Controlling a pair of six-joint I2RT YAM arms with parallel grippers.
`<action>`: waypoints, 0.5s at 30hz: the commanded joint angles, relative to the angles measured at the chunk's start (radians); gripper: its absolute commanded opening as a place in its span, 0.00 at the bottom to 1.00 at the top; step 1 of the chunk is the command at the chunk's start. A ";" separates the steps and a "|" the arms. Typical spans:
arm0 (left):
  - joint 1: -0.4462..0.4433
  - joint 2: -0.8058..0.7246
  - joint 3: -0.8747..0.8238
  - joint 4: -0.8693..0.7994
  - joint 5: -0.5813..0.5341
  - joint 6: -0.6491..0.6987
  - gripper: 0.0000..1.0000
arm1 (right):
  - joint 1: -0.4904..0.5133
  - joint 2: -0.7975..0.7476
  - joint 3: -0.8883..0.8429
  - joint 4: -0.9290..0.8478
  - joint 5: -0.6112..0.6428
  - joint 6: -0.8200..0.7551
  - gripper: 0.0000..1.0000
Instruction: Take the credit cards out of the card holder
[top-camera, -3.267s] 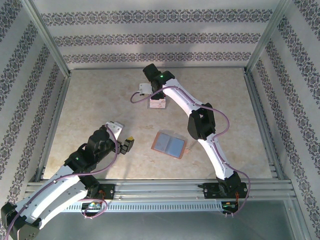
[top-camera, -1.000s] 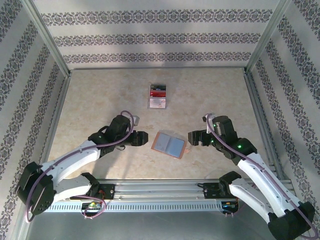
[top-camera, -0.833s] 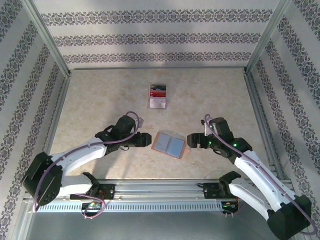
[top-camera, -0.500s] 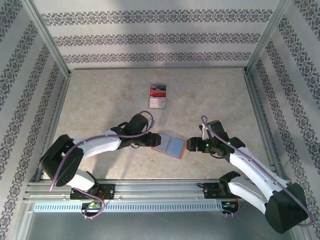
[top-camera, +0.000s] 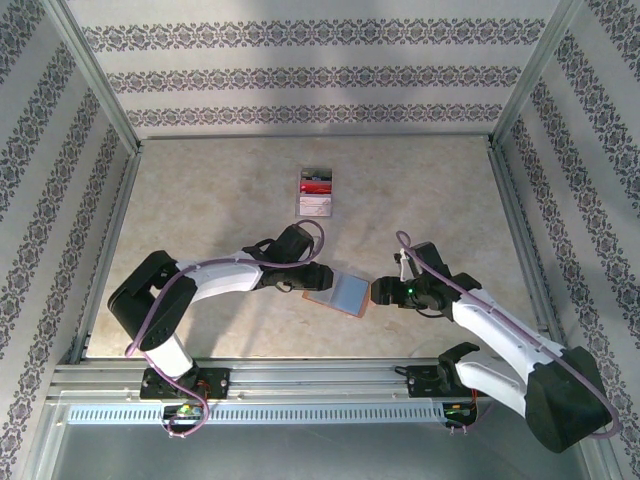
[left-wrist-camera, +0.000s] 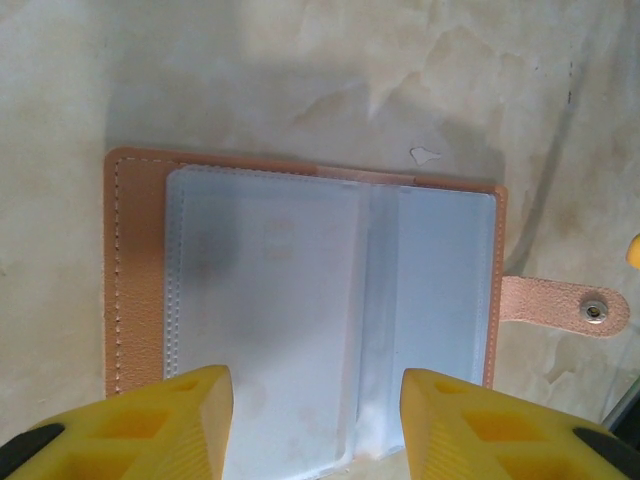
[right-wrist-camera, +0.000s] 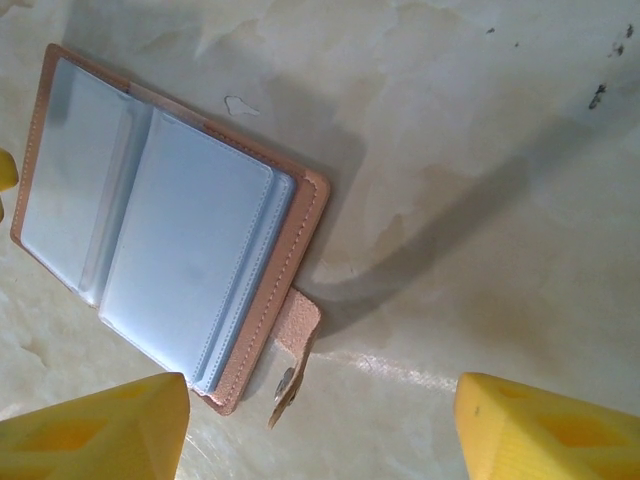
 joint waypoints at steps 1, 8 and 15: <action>-0.013 0.015 0.016 -0.027 -0.016 0.014 0.48 | -0.010 0.020 -0.011 0.026 -0.020 0.014 0.68; -0.013 0.035 0.013 -0.031 -0.029 0.012 0.48 | -0.009 0.055 -0.009 0.037 -0.031 0.018 0.64; -0.018 0.047 0.017 -0.049 -0.030 0.020 0.48 | -0.009 0.075 -0.014 0.037 -0.031 0.033 0.57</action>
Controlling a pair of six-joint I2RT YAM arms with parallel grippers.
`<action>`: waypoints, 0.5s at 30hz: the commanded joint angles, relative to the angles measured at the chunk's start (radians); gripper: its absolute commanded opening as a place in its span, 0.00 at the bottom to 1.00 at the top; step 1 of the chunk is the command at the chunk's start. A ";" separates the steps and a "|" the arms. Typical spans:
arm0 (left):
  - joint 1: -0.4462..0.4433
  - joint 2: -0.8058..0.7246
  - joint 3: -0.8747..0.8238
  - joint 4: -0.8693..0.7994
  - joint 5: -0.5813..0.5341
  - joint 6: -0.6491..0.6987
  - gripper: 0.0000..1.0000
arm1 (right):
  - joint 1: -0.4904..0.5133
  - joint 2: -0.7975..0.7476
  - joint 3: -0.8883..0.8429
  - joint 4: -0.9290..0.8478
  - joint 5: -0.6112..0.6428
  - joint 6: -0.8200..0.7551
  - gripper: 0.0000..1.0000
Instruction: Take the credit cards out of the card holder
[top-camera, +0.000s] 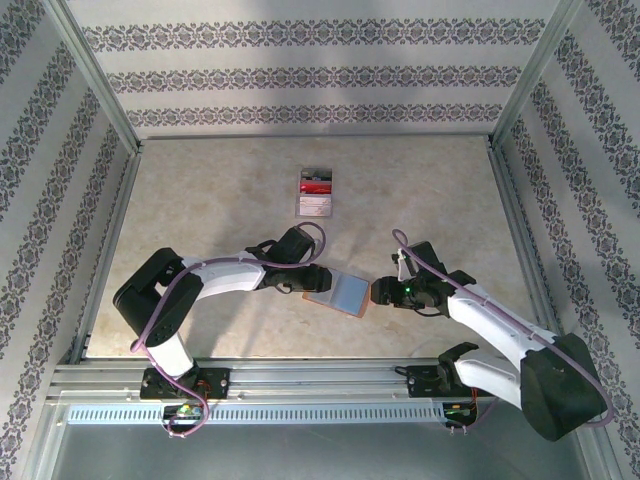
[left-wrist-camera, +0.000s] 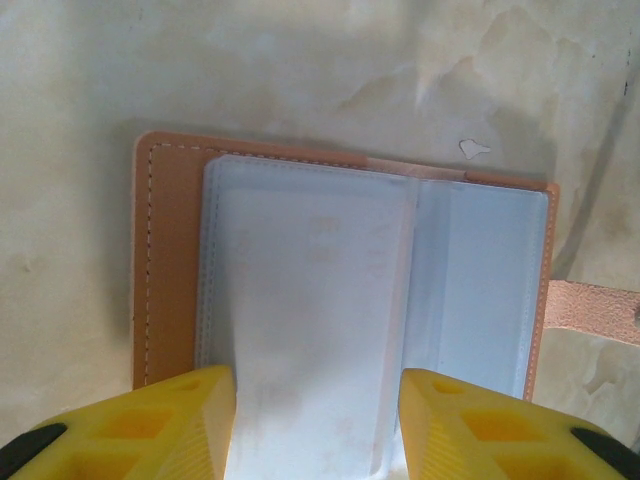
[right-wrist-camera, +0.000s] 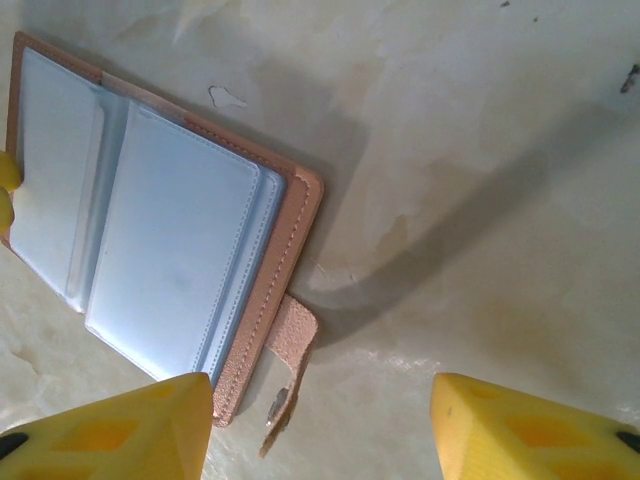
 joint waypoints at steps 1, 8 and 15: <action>-0.018 0.018 0.018 -0.041 -0.008 0.017 0.47 | -0.009 0.019 -0.012 0.003 -0.015 0.014 0.55; -0.029 0.034 0.025 -0.013 0.020 0.006 0.47 | -0.009 0.067 -0.004 0.001 -0.029 0.018 0.42; -0.040 0.055 0.045 -0.005 0.039 0.003 0.46 | -0.006 0.093 0.002 0.004 -0.032 0.017 0.27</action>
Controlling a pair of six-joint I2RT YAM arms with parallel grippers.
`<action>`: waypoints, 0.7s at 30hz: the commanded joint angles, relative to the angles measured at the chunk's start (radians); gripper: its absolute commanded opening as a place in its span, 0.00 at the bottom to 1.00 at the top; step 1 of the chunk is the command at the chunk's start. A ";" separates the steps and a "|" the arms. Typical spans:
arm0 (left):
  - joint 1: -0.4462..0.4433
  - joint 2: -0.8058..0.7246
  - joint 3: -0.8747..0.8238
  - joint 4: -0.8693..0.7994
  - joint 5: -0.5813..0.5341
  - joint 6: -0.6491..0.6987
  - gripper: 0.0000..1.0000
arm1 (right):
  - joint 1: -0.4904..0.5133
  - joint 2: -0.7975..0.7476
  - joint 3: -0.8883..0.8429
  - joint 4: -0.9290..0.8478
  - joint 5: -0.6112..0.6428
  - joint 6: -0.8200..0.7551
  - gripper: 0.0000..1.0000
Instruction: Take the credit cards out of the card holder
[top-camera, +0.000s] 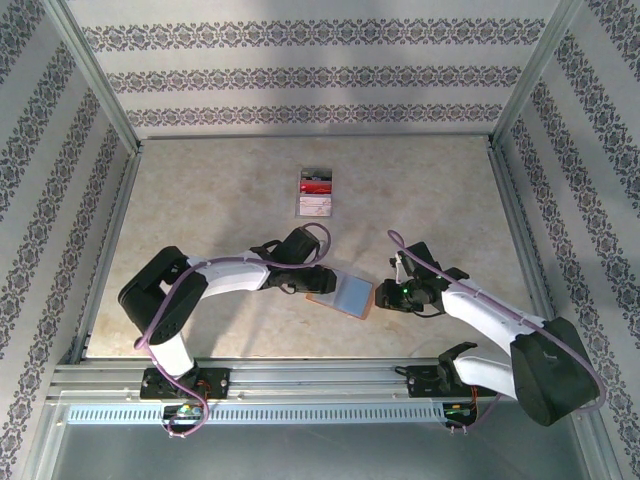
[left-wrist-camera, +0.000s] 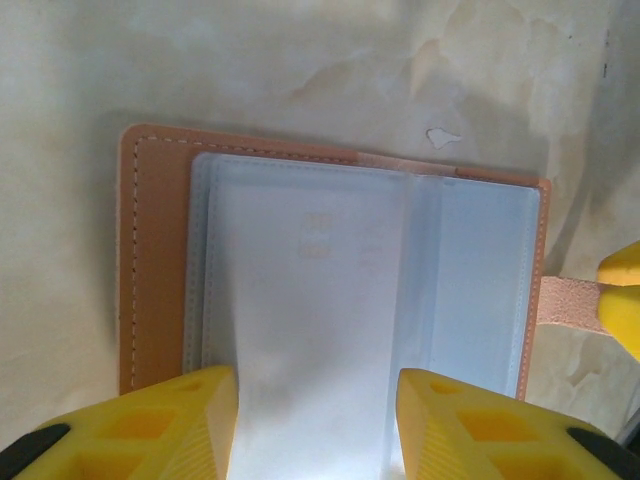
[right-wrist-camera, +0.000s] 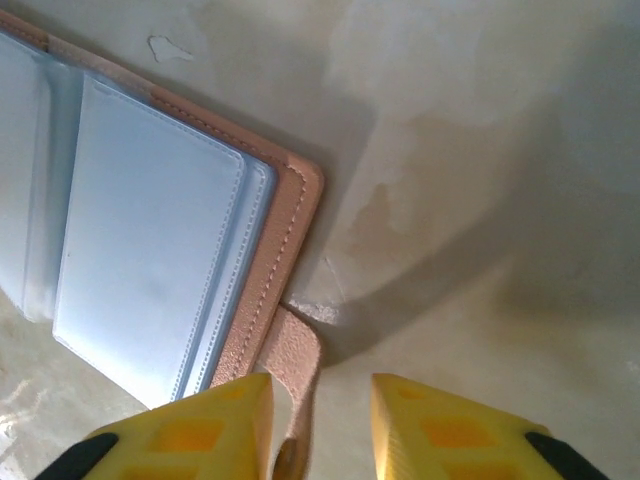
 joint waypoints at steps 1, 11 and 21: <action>-0.022 0.026 0.021 -0.009 0.017 0.004 0.46 | -0.006 0.012 0.002 0.003 -0.013 0.009 0.25; -0.059 0.054 0.074 -0.016 0.027 0.006 0.46 | -0.004 0.027 -0.007 0.024 -0.010 0.017 0.18; -0.096 0.077 0.113 0.013 0.070 -0.008 0.45 | -0.011 0.015 -0.037 0.076 -0.026 0.043 0.17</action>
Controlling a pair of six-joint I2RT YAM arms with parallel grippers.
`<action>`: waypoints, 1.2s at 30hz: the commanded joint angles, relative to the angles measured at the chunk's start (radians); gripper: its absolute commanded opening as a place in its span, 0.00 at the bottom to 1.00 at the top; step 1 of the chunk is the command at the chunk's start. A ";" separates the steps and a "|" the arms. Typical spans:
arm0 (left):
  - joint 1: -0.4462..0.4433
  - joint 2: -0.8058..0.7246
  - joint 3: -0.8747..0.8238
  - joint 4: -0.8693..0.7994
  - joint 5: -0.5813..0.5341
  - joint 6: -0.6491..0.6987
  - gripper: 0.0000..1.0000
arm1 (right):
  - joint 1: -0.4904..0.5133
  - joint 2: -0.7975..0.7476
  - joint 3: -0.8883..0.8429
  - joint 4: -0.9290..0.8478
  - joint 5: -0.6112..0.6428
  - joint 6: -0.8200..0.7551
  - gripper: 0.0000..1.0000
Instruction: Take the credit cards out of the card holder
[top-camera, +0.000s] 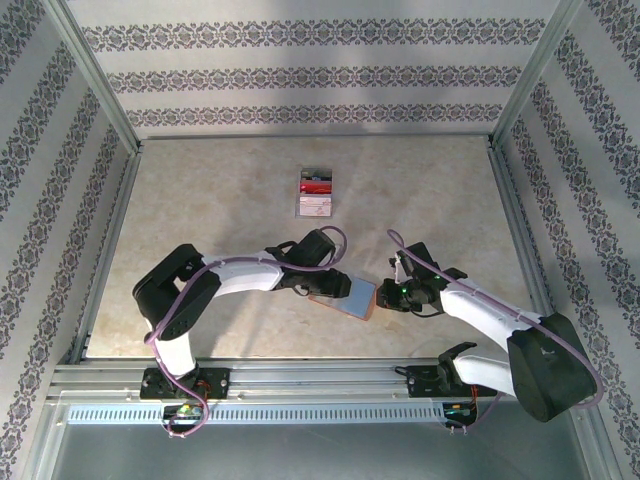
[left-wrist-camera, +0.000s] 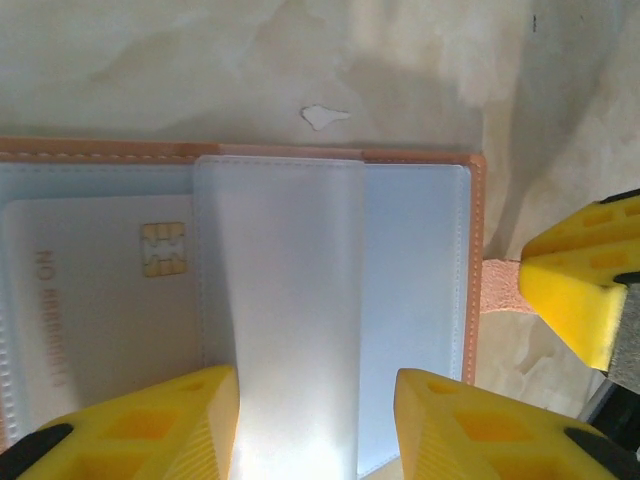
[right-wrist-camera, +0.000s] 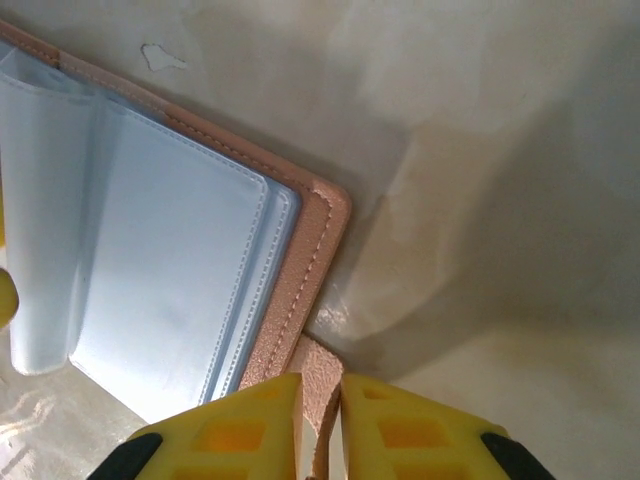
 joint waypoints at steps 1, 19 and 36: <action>-0.029 0.005 0.029 0.024 0.041 -0.014 0.45 | -0.013 -0.004 -0.028 0.041 -0.023 0.026 0.16; -0.109 0.021 0.073 0.137 0.083 -0.070 0.44 | -0.027 -0.012 -0.055 0.084 -0.012 0.047 0.14; -0.135 -0.077 0.048 0.183 0.075 -0.073 0.44 | -0.056 -0.022 -0.055 0.093 -0.024 0.037 0.15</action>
